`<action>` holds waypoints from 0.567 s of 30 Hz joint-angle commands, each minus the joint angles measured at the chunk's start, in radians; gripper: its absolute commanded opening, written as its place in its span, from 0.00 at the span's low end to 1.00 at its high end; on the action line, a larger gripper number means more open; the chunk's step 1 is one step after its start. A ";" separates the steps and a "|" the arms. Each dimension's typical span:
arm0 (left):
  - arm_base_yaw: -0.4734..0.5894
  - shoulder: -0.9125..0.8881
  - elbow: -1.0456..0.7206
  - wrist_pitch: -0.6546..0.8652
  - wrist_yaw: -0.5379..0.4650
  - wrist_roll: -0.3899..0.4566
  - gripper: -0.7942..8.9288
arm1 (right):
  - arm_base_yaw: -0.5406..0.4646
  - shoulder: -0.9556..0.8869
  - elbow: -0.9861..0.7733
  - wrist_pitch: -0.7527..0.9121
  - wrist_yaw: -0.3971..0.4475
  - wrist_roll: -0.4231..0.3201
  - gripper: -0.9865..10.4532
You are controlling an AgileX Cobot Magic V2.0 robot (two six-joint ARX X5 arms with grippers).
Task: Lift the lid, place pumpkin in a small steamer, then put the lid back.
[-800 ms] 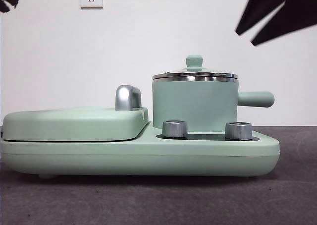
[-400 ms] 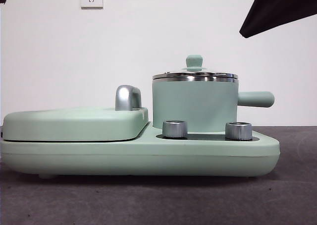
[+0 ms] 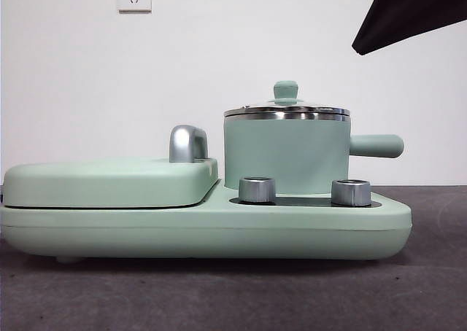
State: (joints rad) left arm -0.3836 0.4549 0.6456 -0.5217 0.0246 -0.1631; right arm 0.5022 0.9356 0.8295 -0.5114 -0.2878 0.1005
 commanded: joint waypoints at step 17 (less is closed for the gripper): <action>0.369 -0.452 -0.633 0.403 -0.006 0.074 0.09 | 0.006 0.003 0.008 0.010 0.000 -0.006 0.10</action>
State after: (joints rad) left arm -0.0181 0.0029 0.0322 -0.1230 0.0216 -0.1143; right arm 0.5022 0.9352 0.8295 -0.5114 -0.2882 0.1005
